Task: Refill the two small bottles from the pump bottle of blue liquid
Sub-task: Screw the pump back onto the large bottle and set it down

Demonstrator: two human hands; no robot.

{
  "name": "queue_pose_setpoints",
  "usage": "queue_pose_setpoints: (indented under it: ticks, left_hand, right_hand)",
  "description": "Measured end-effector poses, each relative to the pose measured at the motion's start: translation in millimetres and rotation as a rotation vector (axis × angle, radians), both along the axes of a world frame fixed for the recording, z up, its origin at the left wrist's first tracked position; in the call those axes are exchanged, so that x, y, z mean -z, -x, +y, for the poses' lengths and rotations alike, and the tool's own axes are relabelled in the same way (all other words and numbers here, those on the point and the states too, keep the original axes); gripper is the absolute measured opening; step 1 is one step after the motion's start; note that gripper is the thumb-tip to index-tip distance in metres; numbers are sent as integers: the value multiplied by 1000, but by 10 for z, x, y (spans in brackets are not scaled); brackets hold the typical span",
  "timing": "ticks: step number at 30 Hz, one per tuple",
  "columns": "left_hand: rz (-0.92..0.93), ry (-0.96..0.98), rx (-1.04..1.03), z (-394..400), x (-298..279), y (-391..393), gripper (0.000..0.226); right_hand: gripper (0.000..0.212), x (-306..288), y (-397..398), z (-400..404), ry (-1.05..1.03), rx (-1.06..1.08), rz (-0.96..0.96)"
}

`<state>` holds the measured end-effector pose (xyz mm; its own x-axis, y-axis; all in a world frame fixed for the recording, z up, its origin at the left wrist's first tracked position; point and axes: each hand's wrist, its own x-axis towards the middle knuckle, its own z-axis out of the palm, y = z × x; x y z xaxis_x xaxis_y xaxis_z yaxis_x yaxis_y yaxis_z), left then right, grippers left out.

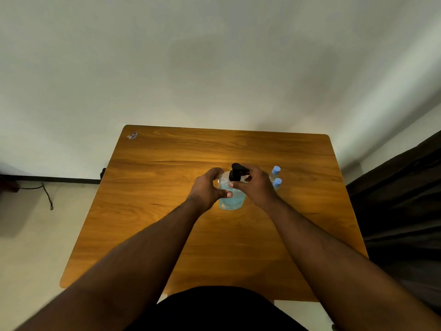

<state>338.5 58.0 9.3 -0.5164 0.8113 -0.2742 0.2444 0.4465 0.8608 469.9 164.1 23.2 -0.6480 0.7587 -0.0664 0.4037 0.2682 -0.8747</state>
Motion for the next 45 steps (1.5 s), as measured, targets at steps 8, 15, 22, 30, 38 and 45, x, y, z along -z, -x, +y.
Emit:
queue_pose_setpoints:
  ticks: [8, 15, 22, 30, 38, 45]
  left_hand:
    - [-8, -11, -4, -29, 11, 29, 71]
    - [-14, -21, -1, -12, 4, 6, 68]
    - [-1, -30, 6, -26, 23, 26, 65]
    - [92, -1, 110, 21, -6, 56, 80]
    - [39, -3, 127, 37, 21, 44, 74]
    - [-30, -42, 81, 3, 31, -53, 69]
  right_hand:
    - [67, -23, 47, 19, -31, -124, -23]
    - [36, -63, 54, -7, -111, -26, -54]
    - [52, -175, 109, -26, -72, -159, -94]
    - [29, -101, 90, 47, -225, -222, -106]
    - [44, -164, 157, 186, -449, -356, -292]
    - [31, -87, 123, 106, -423, -202, -223]
